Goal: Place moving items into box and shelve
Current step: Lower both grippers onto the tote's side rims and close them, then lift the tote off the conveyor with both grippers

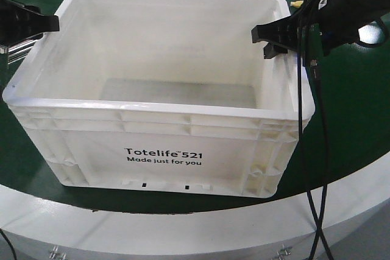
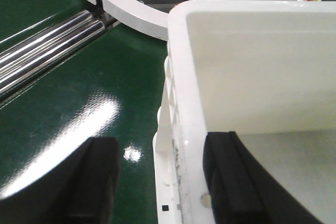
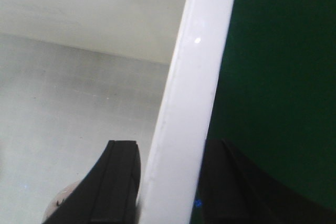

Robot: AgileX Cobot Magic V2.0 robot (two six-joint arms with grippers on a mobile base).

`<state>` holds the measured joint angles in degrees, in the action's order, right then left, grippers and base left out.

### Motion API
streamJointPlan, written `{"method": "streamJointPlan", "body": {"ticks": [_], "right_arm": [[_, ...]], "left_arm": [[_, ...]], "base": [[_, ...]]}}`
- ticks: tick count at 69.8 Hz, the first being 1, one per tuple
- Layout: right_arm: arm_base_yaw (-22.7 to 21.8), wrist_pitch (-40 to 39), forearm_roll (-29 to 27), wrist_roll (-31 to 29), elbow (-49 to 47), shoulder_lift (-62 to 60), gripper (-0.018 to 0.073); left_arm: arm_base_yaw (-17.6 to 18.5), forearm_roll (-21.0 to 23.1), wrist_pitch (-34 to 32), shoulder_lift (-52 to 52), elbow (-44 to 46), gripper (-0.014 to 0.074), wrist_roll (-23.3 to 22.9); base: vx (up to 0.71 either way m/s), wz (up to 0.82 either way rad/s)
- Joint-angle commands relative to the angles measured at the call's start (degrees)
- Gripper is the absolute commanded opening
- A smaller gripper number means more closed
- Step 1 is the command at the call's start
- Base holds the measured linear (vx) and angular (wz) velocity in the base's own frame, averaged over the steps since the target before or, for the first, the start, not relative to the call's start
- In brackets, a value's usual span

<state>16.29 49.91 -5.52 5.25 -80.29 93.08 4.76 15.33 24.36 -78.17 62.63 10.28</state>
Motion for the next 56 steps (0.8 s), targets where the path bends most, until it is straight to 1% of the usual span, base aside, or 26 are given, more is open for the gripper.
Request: {"method": "streamJointPlan", "body": {"ticks": [1,7,12,24,32,40,48,56], "right_arm": [[-0.11,-3.64,0.46,-1.21,-1.44,-1.75,-0.0012],[-0.11,-3.82,0.46,-1.21,-1.44,-1.75,-0.0012],[-0.11,-3.82,0.46,-1.21,-1.44,-1.75,-0.0012],[-0.11,-3.42,0.46,-1.21,-1.44,-1.75,-0.0012],[-0.11,-2.88,0.46,-1.21,-1.44,-1.75,-0.0012],[-0.11,-2.66,0.46,-1.21,-1.44,-1.75,-0.0012],[-0.11,-2.53,0.36,-1.21,-1.44,-1.75,-0.0012],[-0.11,-2.18,0.28,-1.21,-1.44,-1.75,-0.0012]], "left_arm": [[1.23,2.41,1.43,0.79,1.27,0.0442,4.41],[1.5,4.08,2.46,0.79,1.27,0.0424,7.55],[1.5,4.18,3.62,0.79,1.27,0.041,7.36],[1.5,3.38,8.88,0.79,1.27,0.0394,4.01],[1.5,3.4,13.84,0.79,1.27,0.0394,2.77],[1.5,3.4,17.17,0.79,1.61,0.0394,1.59],[1.5,3.01,20.77,0.79,4.36,0.0394,-0.65],[1.5,2.94,22.88,0.79,8.08,0.0394,-1.56]], "base": [[0.0,0.0],[0.0,0.0],[0.0,0.0],[0.0,0.0],[0.0,0.0],[0.0,0.0],[0.0,0.0],[0.0,0.0]]}}
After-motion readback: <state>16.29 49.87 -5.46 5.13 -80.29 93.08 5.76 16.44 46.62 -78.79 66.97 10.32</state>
